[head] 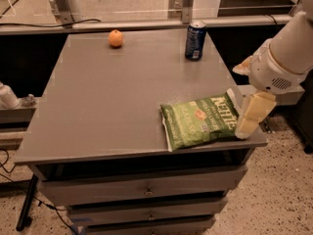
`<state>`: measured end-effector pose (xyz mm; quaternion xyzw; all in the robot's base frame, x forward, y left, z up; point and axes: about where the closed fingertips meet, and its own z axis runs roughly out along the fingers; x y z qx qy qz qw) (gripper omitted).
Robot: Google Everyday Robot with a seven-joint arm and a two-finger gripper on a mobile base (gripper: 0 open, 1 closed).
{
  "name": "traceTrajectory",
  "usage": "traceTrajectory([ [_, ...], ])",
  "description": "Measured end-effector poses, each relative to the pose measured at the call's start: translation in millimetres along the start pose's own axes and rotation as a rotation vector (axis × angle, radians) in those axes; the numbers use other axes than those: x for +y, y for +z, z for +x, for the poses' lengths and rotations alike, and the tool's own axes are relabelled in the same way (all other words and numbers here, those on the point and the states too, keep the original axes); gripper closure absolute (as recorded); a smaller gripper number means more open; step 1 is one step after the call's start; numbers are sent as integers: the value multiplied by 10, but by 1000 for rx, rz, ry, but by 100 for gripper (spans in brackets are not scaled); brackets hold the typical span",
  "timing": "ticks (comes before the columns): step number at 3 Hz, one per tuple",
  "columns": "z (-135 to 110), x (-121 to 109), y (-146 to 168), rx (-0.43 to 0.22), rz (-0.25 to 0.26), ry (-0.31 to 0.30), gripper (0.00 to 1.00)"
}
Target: Move green jalapeno chip bag near pepsi can
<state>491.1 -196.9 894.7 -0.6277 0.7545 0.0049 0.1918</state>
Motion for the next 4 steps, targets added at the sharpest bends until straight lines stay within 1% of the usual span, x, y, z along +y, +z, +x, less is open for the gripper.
traceTrajectory([
  [1, 82, -27, 406, -22, -41, 16, 0],
  [2, 142, -106, 634, -37, -57, 35, 18],
  [3, 190, -223, 738, -35, -64, 50, 42],
  [4, 220, -413, 727, -23, -52, 61, 64],
])
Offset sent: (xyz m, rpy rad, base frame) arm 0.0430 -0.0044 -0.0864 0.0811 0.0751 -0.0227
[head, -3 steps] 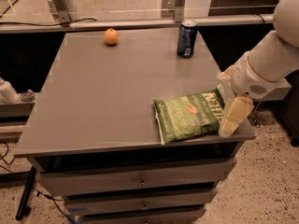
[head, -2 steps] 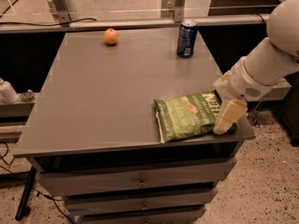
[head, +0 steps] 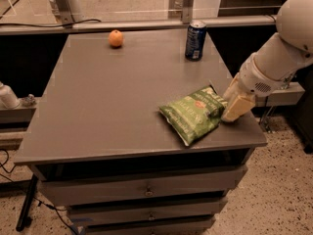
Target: Move green jalapeno chip bag near pepsi can
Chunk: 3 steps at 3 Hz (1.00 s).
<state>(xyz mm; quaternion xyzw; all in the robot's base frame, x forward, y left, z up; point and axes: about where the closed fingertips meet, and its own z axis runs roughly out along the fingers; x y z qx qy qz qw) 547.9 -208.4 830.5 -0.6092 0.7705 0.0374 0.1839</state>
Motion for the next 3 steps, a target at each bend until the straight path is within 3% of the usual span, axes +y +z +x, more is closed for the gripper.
traceTrajectory([
  [1, 2, -33, -8, 3, 1, 3, 88],
  [2, -27, -267, -108, 4, 33, 36, 100],
  [3, 28, -732, -295, 15, 100, 141, 100],
])
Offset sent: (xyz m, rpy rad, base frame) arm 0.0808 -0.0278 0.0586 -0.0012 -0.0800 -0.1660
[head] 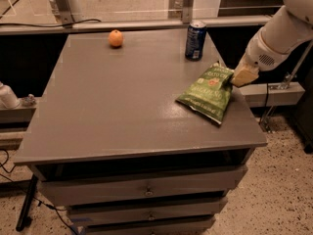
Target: Move green jalapeno chip bag near pepsi can
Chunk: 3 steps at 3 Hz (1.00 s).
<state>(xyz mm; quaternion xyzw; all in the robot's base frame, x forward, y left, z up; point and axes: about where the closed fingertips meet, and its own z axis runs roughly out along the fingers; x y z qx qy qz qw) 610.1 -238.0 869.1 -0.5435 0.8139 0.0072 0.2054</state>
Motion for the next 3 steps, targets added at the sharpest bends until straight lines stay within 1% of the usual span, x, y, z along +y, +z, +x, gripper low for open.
traceTrajectory([
  [1, 52, -435, -148, 17, 73, 108, 100],
  [2, 203, -777, -233, 33, 129, 229, 100],
  [3, 226, -1020, -256, 30, 159, 338, 100],
])
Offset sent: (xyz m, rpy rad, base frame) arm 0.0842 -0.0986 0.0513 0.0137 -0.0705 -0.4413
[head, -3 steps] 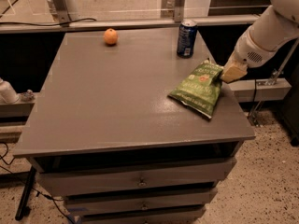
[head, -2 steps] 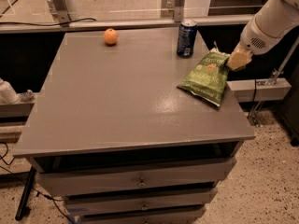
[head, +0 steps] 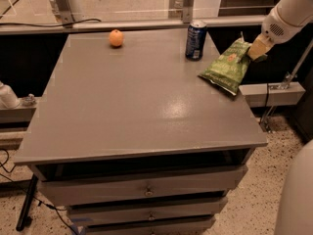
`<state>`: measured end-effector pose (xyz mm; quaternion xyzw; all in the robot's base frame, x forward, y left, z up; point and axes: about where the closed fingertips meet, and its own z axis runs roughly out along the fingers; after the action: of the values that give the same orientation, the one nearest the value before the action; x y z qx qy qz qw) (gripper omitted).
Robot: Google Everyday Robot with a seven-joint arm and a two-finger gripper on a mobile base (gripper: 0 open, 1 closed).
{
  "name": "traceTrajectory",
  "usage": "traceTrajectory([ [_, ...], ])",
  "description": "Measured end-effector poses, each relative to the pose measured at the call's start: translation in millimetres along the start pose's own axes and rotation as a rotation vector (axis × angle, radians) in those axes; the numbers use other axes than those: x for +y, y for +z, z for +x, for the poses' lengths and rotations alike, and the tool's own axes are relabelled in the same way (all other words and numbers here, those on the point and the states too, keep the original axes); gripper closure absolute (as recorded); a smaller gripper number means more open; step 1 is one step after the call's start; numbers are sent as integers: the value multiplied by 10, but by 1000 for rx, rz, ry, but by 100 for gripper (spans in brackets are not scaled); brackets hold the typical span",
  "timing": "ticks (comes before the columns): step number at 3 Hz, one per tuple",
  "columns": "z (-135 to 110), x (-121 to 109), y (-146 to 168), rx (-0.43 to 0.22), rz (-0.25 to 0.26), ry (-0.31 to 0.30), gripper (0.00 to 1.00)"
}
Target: Move green jalapeno chip bag near pepsi can
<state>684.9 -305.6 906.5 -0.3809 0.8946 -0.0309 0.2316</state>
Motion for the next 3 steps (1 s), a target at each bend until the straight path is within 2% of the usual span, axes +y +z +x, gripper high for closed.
traceTrajectory([
  [1, -120, -43, 95, -4, -11, 65, 100],
  [2, -312, 24, 181, -18, -37, 91, 100],
  [3, -548, 191, 265, -32, -74, 81, 100],
])
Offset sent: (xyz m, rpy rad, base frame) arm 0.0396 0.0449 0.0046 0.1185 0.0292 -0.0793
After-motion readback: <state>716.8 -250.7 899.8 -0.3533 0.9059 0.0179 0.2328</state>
